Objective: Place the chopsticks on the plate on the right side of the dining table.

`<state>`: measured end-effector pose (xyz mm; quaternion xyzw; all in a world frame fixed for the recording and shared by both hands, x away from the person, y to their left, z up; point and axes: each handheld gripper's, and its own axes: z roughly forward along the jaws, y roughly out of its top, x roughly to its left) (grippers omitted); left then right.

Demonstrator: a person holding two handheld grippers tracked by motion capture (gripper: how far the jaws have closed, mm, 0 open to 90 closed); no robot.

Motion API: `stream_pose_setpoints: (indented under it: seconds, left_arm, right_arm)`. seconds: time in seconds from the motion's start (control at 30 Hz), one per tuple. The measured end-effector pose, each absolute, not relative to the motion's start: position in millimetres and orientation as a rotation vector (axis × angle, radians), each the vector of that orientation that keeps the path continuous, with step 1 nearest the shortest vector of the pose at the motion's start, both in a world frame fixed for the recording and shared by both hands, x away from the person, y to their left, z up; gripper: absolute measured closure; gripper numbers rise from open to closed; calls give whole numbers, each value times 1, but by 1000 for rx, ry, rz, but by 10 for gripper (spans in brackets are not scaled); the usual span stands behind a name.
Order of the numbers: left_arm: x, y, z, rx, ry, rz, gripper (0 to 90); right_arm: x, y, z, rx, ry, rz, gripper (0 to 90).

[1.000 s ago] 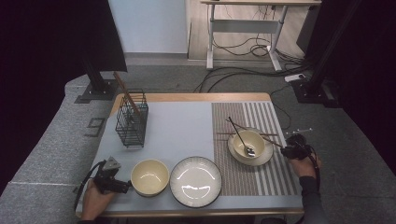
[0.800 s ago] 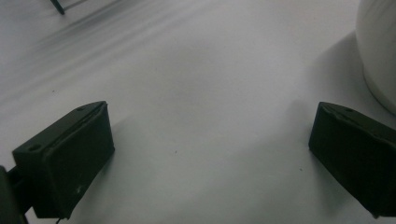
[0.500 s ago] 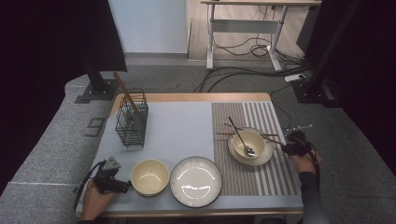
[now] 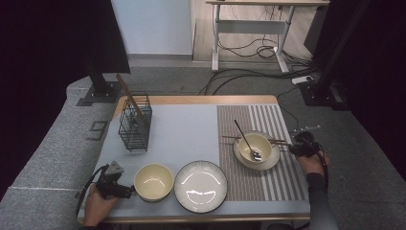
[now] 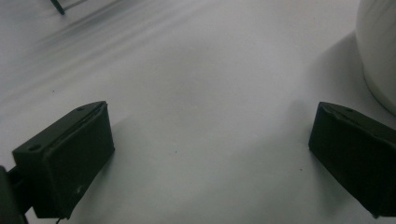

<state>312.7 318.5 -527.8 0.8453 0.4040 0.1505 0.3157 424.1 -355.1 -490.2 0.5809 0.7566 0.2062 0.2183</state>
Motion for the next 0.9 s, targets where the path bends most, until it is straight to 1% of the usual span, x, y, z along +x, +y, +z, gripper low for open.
stream_pose_setpoints:
  seconds: [0.3,0.47,0.57,0.9]
  left_arm:
    - [313,318,-528,2226,1064,397,0]
    - [313,318,-528,2227,1064,397,0]
    - [313,318,-528,2226,1064,397,0]
    - [313,318,-528,2226,1064,397,0]
  right_arm:
    - [427,-350,-489,1572,2103,561,687]
    - [424,-347,-488,1546,2120,551,755]
    - [425,-346,-487,1534,2124,546,774]
    - [426,-340,-486,1496,2145,559,780]
